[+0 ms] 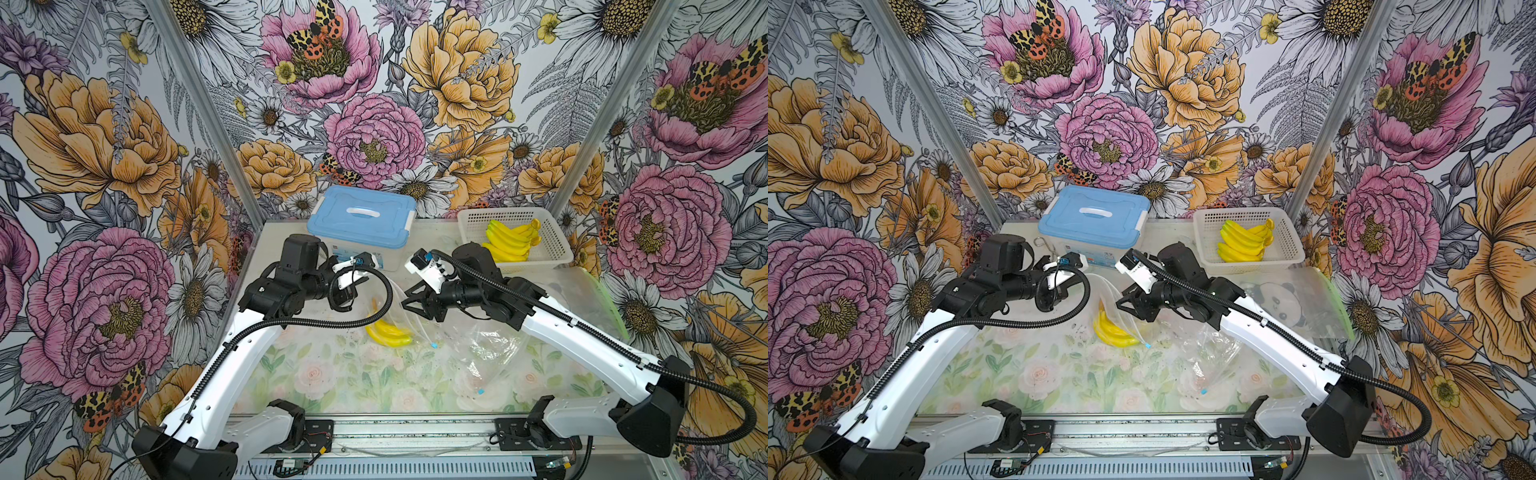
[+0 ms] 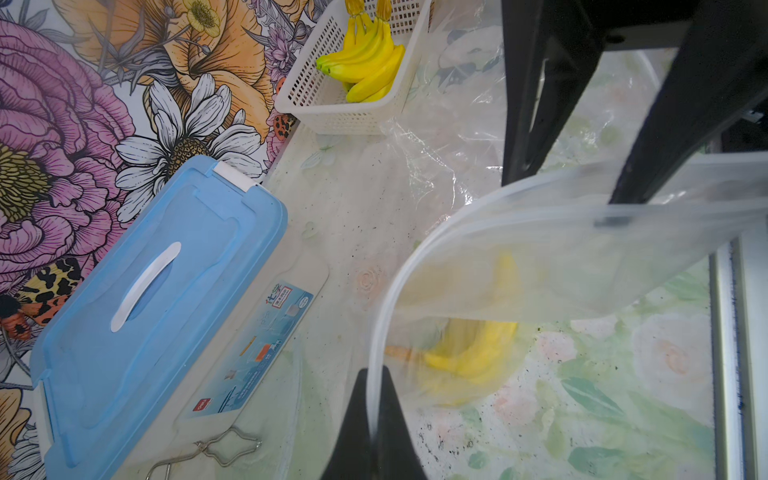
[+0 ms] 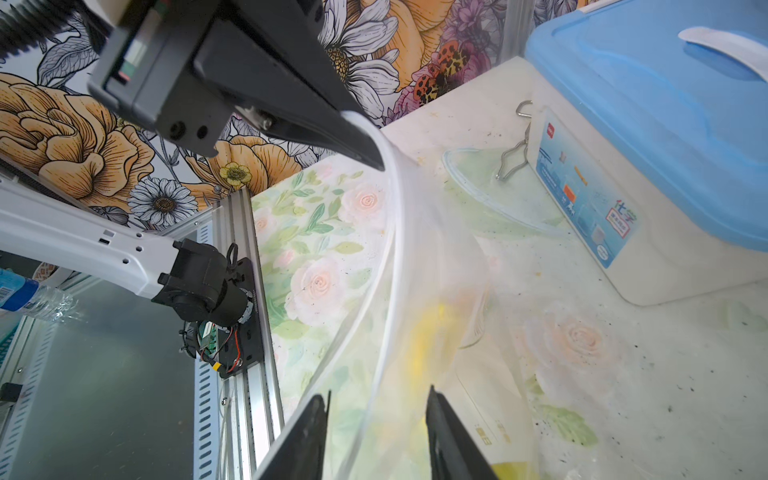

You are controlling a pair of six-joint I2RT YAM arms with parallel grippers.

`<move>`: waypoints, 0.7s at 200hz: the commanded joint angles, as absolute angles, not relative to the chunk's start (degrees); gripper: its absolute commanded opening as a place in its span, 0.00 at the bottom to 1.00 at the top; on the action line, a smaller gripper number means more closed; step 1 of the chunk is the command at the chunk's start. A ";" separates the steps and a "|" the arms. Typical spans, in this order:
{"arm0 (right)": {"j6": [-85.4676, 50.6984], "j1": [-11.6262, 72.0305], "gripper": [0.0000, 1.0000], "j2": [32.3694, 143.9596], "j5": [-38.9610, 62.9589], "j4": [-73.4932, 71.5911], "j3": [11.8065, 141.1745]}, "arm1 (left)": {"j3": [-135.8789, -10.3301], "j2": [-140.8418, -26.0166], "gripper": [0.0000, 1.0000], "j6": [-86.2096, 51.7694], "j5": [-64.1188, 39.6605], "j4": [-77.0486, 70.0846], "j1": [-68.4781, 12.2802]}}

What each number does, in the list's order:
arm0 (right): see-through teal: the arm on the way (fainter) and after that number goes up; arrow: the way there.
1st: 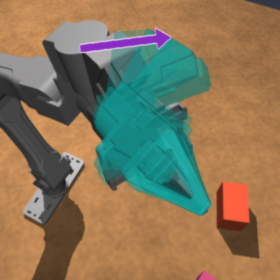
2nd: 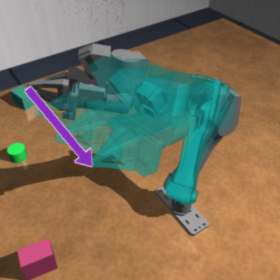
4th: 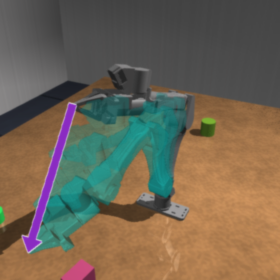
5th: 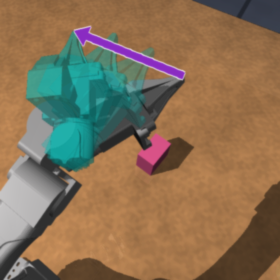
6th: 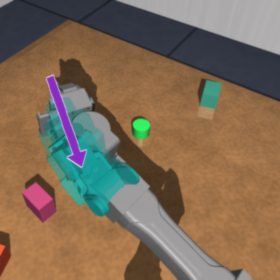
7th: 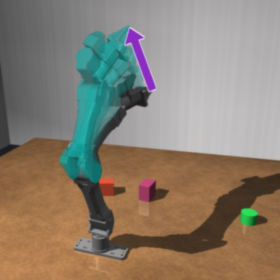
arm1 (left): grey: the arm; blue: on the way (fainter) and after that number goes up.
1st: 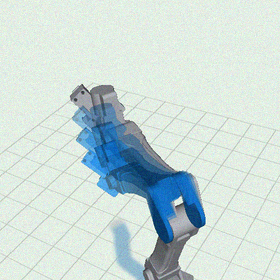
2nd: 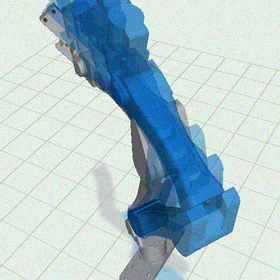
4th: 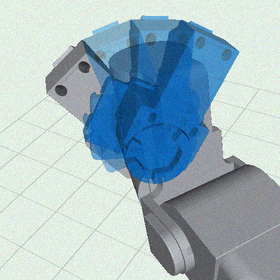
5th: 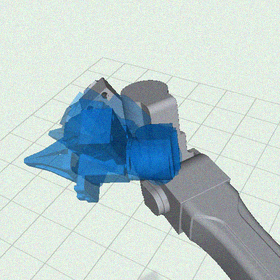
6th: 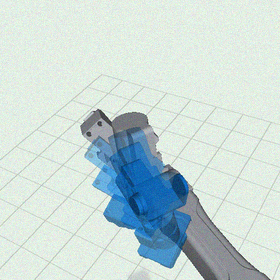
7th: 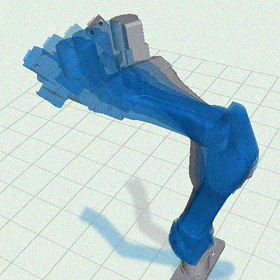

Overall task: Open the zip-top bag and take out the banana
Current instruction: Open the zipper of the food storage bag at the center of the board.

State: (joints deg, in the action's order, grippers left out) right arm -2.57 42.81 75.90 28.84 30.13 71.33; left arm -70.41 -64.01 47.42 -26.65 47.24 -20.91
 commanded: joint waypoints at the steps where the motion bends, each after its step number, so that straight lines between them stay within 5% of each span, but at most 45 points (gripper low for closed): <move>1: -2.73 43.39 0.42 76.87 27.23 32.06 74.19 | -72.44 -64.73 0.00 45.90 -27.71 48.76 -21.62; 10: -2.84 43.46 0.32 77.09 27.50 32.33 74.76 | -72.59 -64.74 0.00 45.75 -27.56 48.72 -21.76; 23: -3.49 43.46 0.00 77.41 27.54 32.35 75.51 | -72.65 -64.71 0.00 45.03 -27.77 48.78 -21.86; 36: -5.06 43.58 0.00 77.92 26.56 32.26 76.92 | -73.42 -64.95 0.00 42.21 -27.83 48.66 -21.70; 43: -6.05 43.68 0.00 78.16 25.90 32.17 78.07 | -74.56 -65.24 0.24 38.74 -27.32 48.53 -21.51; 49: -7.13 43.63 0.00 78.27 24.44 32.09 79.33 | -75.70 -65.43 0.62 35.01 -26.75 48.01 -21.13; 52: -7.70 43.61 0.00 78.37 23.59 32.08 79.93 | -76.19 -65.37 0.91 32.35 -26.46 47.47 -20.97; 55: -8.09 43.58 0.00 78.44 22.50 32.08 80.50 | -76.68 -65.21 0.98 29.89 -26.16 46.70 -20.86; 114: -20.80 43.53 0.00 80.96 11.17 32.09 95.67 | -86.13 -62.03 0.99 -21.16 -29.48 42.36 -17.89; 140: -21.84 45.09 0.00 82.47 11.30 31.90 95.30 | -83.25 -59.94 0.99 -31.18 -27.08 42.78 -22.80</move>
State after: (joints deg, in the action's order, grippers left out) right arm -18.26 43.75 80.40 13.54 32.69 94.94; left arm -85.01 -61.52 -12.45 -26.89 42.89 -19.09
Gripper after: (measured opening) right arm 0.050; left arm 0.986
